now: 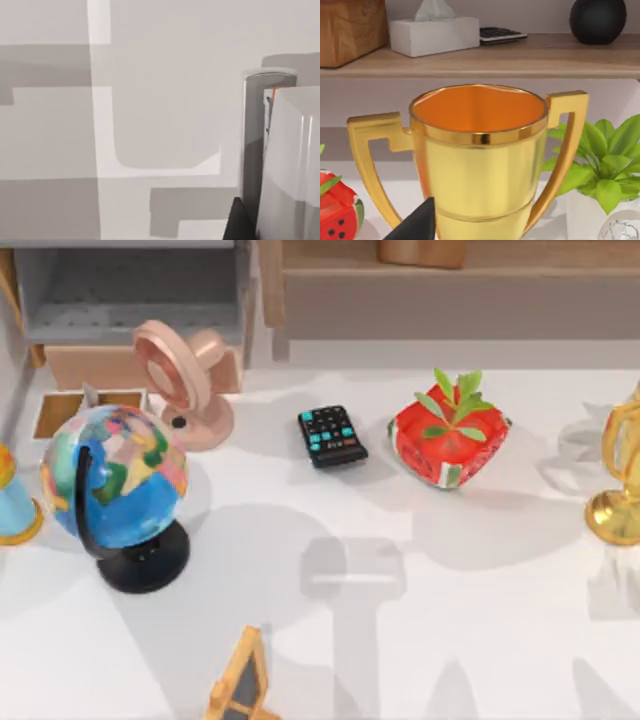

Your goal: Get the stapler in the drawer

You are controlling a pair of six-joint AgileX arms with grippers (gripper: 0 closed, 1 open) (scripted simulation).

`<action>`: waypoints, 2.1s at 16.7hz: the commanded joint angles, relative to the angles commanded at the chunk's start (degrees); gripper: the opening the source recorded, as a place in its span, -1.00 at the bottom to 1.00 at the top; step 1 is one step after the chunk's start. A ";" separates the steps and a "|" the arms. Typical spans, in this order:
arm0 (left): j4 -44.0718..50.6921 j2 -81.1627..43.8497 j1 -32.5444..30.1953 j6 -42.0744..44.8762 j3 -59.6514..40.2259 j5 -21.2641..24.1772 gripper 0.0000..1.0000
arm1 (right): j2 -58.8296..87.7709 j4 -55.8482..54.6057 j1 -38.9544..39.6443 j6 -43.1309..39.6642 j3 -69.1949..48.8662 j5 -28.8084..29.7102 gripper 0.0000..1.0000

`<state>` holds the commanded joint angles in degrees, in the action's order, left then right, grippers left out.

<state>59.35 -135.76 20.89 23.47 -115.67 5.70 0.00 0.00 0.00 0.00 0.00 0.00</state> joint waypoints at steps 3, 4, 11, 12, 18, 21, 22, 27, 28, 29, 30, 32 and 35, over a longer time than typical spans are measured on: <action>-1.11 -0.59 0.15 -0.09 0.84 0.07 -1.00 | 0.00 0.00 0.00 0.00 0.00 0.00 1.00; -1.12 -0.61 0.16 -0.09 0.88 0.06 -1.00 | 0.00 0.00 0.00 0.00 0.00 0.00 1.00; -1.12 -0.61 0.16 -0.09 0.88 0.06 -0.25 | 0.00 0.00 0.00 0.00 0.00 0.00 1.00; -1.12 -0.61 0.16 -0.09 0.88 0.06 -0.10 | 0.00 0.00 0.00 0.00 0.00 0.00 1.00; -1.12 -0.61 0.16 -0.09 0.88 0.06 0.81 | 0.00 0.00 0.00 0.00 0.00 0.00 1.00; -1.12 -0.61 0.16 -0.09 0.88 0.06 1.00 | 0.00 0.00 0.00 0.00 0.00 0.00 1.00; -1.12 -0.61 0.16 -0.09 0.88 0.06 1.00 | 0.00 0.00 0.00 0.00 0.00 0.00 1.00; -1.12 -0.61 0.16 -0.09 0.88 0.06 1.00 | 0.00 0.00 0.00 0.00 0.00 0.00 1.00; -1.12 -0.58 0.07 -0.09 0.87 0.06 1.00 | 0.00 0.00 0.00 0.00 0.00 0.00 1.00; -1.12 -0.58 0.07 -0.09 0.87 0.06 1.00 | 0.00 0.00 0.00 0.00 0.00 0.00 1.00; -1.67 -0.22 0.12 0.06 1.09 0.31 1.00 | 0.00 0.00 0.00 0.00 0.00 0.00 1.00; -4.49 1.58 0.27 0.86 2.30 1.56 1.00 | 0.00 0.00 0.00 0.00 0.00 0.00 1.00; -13.28 6.41 0.80 3.38 6.38 5.15 1.00 | 0.00 0.00 0.00 0.00 0.00 0.00 1.00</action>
<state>46.07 -129.35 21.70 26.85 -109.29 10.86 0.00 0.00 0.00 0.00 0.00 0.00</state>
